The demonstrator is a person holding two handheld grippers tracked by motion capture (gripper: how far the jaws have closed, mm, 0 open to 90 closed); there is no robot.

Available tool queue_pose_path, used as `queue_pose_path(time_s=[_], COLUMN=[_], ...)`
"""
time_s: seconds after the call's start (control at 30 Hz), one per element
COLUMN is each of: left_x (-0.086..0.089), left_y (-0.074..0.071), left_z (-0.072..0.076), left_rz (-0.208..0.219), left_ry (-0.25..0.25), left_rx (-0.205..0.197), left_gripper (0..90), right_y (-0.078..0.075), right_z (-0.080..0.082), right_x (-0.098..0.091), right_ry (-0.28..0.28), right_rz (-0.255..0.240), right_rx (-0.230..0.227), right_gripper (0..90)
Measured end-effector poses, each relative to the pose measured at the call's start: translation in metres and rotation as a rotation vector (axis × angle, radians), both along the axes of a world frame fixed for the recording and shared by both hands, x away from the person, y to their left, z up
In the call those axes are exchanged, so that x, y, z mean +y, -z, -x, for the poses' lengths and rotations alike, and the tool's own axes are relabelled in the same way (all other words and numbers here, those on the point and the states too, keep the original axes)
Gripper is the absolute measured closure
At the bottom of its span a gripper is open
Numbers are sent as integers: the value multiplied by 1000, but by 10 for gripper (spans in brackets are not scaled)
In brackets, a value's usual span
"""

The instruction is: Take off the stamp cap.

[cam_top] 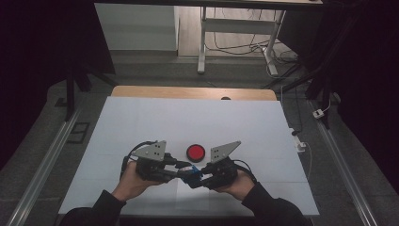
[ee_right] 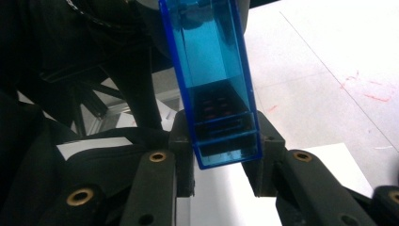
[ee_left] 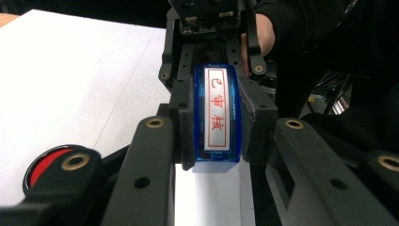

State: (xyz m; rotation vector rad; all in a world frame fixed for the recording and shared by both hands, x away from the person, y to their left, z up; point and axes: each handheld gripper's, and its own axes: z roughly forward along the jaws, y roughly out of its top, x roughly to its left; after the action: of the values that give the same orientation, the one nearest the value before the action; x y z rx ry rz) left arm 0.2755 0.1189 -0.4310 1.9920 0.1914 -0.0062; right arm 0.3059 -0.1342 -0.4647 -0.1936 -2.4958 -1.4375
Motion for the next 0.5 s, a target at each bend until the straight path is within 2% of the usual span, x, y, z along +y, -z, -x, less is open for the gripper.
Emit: queue_pose_path(time_s=[0.2,0.5], left_x=[1,-1], left_y=[-1,-2], left_z=[1,5], left_rz=[11,-19], left_ry=[4,-16], left_rx=[-15,-64], left_gripper=[706,707], right_y=[-1,-1], right_z=[0,-1], right_x=[-1,0], right_ry=[0,38], right_rz=[-13,27], right_rx=[11,84], right_gripper=[693,696])
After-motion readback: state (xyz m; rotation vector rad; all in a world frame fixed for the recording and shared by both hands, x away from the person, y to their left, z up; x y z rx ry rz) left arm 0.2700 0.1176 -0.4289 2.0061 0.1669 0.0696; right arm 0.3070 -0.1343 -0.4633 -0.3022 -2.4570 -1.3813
